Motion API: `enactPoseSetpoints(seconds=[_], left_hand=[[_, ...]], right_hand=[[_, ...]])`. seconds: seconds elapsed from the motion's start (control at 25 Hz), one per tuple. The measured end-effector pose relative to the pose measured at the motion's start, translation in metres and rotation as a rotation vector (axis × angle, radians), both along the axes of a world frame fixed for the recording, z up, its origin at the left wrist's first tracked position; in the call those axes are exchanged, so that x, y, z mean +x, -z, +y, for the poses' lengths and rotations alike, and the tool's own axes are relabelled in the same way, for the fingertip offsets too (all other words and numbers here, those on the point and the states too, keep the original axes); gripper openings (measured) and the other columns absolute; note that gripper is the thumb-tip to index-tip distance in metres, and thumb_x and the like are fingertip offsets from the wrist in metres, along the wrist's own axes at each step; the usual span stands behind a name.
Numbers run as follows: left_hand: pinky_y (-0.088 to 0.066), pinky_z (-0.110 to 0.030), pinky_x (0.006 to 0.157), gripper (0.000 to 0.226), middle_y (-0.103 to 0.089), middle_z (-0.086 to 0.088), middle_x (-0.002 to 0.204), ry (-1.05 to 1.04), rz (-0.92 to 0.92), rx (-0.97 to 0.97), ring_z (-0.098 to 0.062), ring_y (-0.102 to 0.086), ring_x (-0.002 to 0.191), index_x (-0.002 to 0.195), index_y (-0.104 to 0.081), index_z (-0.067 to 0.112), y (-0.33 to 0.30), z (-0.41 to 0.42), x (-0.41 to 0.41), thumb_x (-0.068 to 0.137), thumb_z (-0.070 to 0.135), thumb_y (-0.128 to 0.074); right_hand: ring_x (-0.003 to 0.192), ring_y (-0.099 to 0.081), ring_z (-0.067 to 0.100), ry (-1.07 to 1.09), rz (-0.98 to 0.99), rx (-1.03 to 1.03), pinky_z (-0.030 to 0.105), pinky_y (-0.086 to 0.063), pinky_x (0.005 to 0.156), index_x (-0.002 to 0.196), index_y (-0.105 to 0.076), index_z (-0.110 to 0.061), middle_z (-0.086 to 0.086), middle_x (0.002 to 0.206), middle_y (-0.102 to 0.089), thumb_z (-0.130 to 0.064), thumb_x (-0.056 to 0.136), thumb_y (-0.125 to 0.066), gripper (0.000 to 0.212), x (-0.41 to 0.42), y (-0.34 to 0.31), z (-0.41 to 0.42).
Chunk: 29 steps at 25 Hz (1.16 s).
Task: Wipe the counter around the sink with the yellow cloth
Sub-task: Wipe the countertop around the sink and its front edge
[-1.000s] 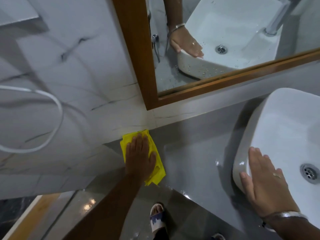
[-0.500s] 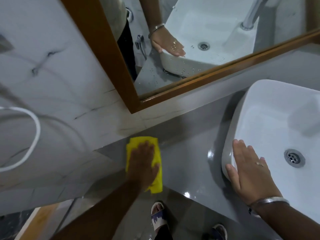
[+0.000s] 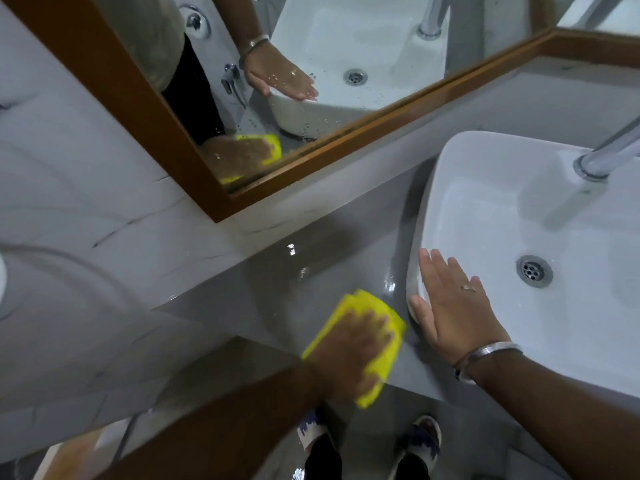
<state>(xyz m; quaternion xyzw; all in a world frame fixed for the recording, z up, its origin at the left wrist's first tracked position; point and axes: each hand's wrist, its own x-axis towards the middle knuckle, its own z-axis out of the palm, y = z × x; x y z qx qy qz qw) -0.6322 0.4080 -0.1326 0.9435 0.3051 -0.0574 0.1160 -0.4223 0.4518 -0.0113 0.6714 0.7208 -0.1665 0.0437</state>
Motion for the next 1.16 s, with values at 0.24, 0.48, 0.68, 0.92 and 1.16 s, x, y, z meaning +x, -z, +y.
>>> enactPoseSetpoints(seconds=[0.24, 0.48, 0.68, 0.92, 1.16], left_hand=[[-0.024, -0.045, 0.118, 0.065, -0.041, -0.013, 0.152, 0.360, -0.081, 0.030, -0.032, -0.034, 0.143, 0.143, -0.047, 0.015, -0.009, 0.067, -0.096, 0.091, 0.055, -0.045], [-0.006, -0.057, 0.120, 0.083, -0.004, -0.014, 0.163, -0.427, 0.026, -0.081, -0.040, 0.000, 0.149, 0.155, -0.009, 0.021, 0.000, 0.076, -0.010, 0.088, 0.050, -0.050], [-0.011, -0.052, 0.120, 0.087, -0.018, -0.007, 0.163, 0.089, -0.054, -0.102, -0.030, -0.010, 0.151, 0.155, -0.017, 0.022, 0.010, -0.029, 0.035, 0.085, 0.063, -0.048], [-0.019, -0.053, 0.118, 0.080, -0.025, -0.007, 0.160, -0.219, -0.039, -0.058, -0.033, -0.023, 0.147, 0.151, -0.032, 0.021, -0.007, 0.038, -0.024, 0.086, 0.064, -0.049], [-0.015, -0.052, 0.118, 0.087, -0.014, -0.010, 0.163, -0.498, 0.074, -0.165, -0.035, -0.013, 0.150, 0.154, -0.024, 0.020, -0.019, 0.026, -0.001, 0.084, 0.072, -0.032]], right_hand=[[0.145, -0.017, 0.033, 0.003, 0.005, 0.033, 0.056, -0.025, 0.113, 0.148, 0.002, -0.027, 0.007, 0.160, -0.014, -0.055, 0.092, -0.011, 0.064, 0.002, 0.008, 0.000], [0.146, -0.016, 0.033, -0.006, -0.009, 0.055, 0.057, -0.022, 0.113, 0.148, 0.004, -0.027, 0.007, 0.160, -0.013, -0.057, 0.090, -0.006, 0.066, 0.004, 0.014, 0.000], [0.145, -0.016, 0.035, -0.014, 0.006, 0.060, 0.059, -0.022, 0.112, 0.149, 0.003, -0.026, 0.007, 0.160, -0.012, -0.053, 0.093, -0.021, 0.066, 0.005, 0.016, -0.002], [0.144, -0.019, 0.037, -0.032, 0.009, 0.088, 0.061, -0.024, 0.109, 0.149, -0.002, -0.023, 0.010, 0.160, -0.015, -0.054, 0.092, -0.023, 0.068, 0.006, 0.017, -0.001], [0.142, -0.027, 0.037, -0.136, 0.110, 0.248, 0.059, -0.029, 0.110, 0.146, -0.028, -0.015, 0.016, 0.155, -0.026, -0.045, 0.092, -0.040, 0.063, 0.013, -0.006, -0.015]])
